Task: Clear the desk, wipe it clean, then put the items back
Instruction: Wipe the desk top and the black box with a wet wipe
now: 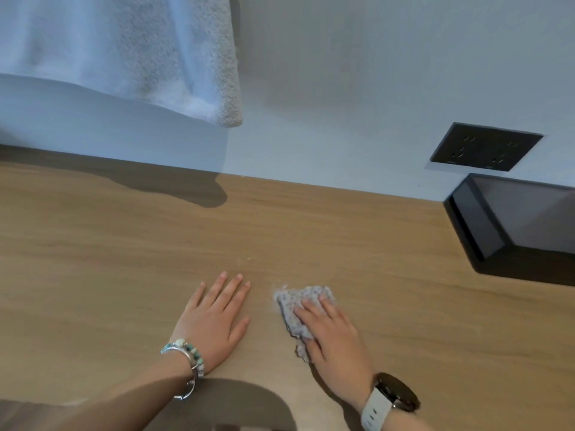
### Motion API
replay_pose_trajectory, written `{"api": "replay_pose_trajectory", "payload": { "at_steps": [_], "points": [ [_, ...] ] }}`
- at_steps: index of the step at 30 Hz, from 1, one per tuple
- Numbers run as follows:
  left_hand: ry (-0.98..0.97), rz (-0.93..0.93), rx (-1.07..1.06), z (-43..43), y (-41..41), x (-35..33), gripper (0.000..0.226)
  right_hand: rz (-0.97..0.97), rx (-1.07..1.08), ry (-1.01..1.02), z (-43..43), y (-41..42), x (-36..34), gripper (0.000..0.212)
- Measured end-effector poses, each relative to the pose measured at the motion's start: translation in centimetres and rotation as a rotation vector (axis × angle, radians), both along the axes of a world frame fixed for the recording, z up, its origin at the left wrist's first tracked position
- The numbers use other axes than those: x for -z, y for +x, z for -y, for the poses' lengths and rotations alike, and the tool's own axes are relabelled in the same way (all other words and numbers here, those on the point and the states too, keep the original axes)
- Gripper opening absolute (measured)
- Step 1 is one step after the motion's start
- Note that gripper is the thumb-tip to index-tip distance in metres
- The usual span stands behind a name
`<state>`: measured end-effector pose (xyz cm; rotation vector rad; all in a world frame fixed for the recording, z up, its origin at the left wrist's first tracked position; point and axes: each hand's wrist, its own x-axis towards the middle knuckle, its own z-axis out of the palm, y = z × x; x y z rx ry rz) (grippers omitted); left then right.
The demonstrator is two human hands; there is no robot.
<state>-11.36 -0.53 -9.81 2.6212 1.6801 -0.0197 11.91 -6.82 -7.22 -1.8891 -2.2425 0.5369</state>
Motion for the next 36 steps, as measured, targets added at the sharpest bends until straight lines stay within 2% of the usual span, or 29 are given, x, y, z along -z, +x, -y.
{"api": "replay_pose_trajectory", "payload": {
  "at_steps": [2, 3, 5, 7, 9, 13, 15, 16, 20, 21, 22, 24, 26, 27, 29, 33, 34, 35, 36],
  "points": [
    [-0.009, -0.013, 0.039, -0.2, -0.9, -0.3, 0.062, -0.025, 0.145, 0.085, -1.0, 3.0, 0.5, 0.069],
    [-0.012, -0.011, 0.044, -0.2, -1.3, -0.5, 0.061, -0.021, 0.294, 0.119, -1.4, 4.8, 0.6, 0.060],
    [0.004, 0.001, 0.016, -0.2, -1.8, -0.3, 0.062, 0.068, 0.531, 0.068, -2.4, 7.2, 0.5, 0.048],
    [0.051, 0.025, -0.046, -0.3, -1.8, 0.0, 0.059, 0.128, 0.614, 0.058, -3.1, 6.0, 0.4, 0.048],
    [0.070, 0.037, -0.115, -0.4, -1.7, 0.2, 0.057, 0.080, 0.515, 0.124, -3.3, 2.1, 0.2, 0.048],
    [0.074, 0.013, -0.123, -0.4, -1.9, 0.6, 0.056, -0.019, -0.088, 0.088, -1.8, -5.1, -0.2, 0.052],
    [0.082, 0.032, -0.104, -0.6, -2.3, 0.5, 0.053, 0.047, -0.225, 0.142, -2.5, -4.0, -0.7, 0.050],
    [0.095, 0.042, -0.093, -0.6, -2.5, 0.5, 0.052, 0.066, -0.192, 0.174, -3.4, -2.3, -0.4, 0.047],
    [0.090, 0.044, -0.074, -1.1, -3.2, 0.0, 0.057, 0.042, 0.373, -0.001, -7.3, 3.6, -0.7, 0.046],
    [0.077, 0.040, -0.078, -1.2, -3.2, -0.1, 0.057, 0.036, 0.434, 0.016, -7.8, 3.0, -0.6, 0.046],
    [0.068, 0.033, -0.080, -1.3, -3.2, -0.1, 0.056, 0.054, 0.388, 0.049, -7.8, 1.5, -0.7, 0.046],
    [0.069, 0.033, -0.097, -2.0, -3.1, 0.2, 0.050, 0.048, 0.097, 0.144, -6.2, -2.8, -0.2, 0.048],
    [0.058, 0.051, -0.152, -3.2, -3.2, 0.3, 0.052, 0.064, -0.217, 0.114, -3.9, -6.2, -0.4, 0.051],
    [0.032, 0.055, -0.179, -3.8, -3.1, -0.1, 0.056, 0.085, -0.274, 0.108, -3.6, -6.3, -0.8, 0.052],
    [-0.007, 0.057, -0.202, -4.8, -2.7, -0.7, 0.066, 0.055, -0.233, 0.080, -5.4, -4.0, -1.3, 0.060],
    [-0.040, 0.036, -0.232, -5.4, -1.8, -0.5, 0.083, 0.088, 0.328, 0.059, -9.7, 1.6, -0.5, 0.046],
    [-0.042, 0.031, -0.236, -5.7, -1.6, -0.5, 0.084, 0.093, 0.387, 0.072, -10.1, 1.1, -0.3, 0.046],
    [-0.046, 0.033, -0.235, -6.0, -1.5, -0.5, 0.084, 0.120, 0.346, 0.082, -10.1, -0.1, -0.1, 0.046],
    [-0.050, 0.044, -0.230, -6.3, -1.4, -0.5, 0.083, 0.116, 0.217, 0.105, -9.7, -1.8, 0.3, 0.049]
  ]
}}
